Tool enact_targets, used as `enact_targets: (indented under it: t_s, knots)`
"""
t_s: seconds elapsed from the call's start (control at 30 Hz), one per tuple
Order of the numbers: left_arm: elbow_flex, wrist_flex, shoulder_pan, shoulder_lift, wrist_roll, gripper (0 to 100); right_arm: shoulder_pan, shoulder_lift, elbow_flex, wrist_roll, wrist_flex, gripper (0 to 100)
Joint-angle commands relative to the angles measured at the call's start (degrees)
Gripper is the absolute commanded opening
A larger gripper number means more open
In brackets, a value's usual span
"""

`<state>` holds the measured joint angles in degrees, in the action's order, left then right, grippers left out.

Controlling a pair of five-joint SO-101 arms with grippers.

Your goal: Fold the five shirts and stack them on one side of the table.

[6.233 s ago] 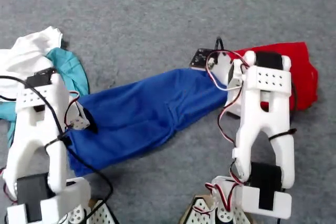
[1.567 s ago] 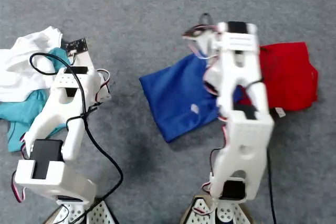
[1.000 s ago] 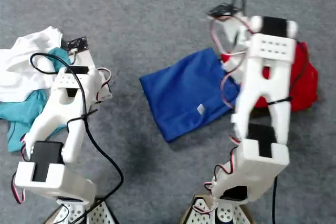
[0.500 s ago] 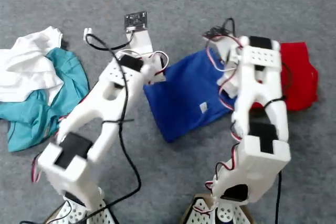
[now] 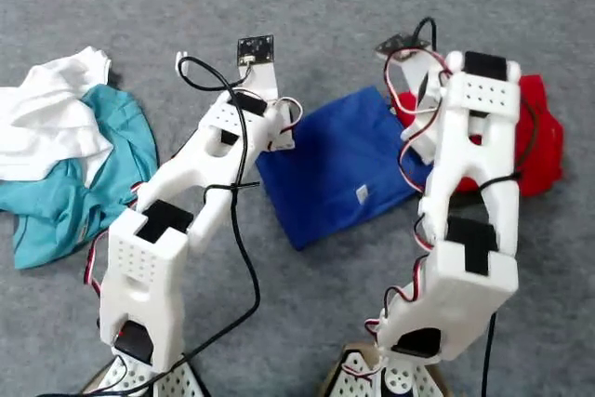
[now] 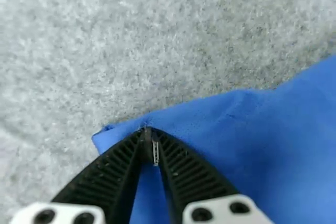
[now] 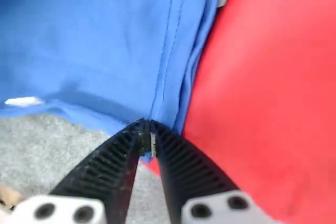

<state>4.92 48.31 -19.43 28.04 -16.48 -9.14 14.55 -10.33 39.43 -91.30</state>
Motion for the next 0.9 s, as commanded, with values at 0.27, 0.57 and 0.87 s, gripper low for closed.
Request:
enact_targets:
  t_s: [0.27,0.57,0.87]
  knots:
    - [0.1,22.8,4.2,-22.3,0.3,2,-0.9,-11.6,-4.6,0.3,-5.5,0.2]
    - [-13.2,23.1,-0.4,-22.2,-12.7,28,-2.3,-11.9,-2.9,0.3,-4.2,0.2]
    - [-18.0,10.8,-2.9,-22.2,-22.8,29,-2.5,-12.0,1.0,0.3,-2.2,0.2]
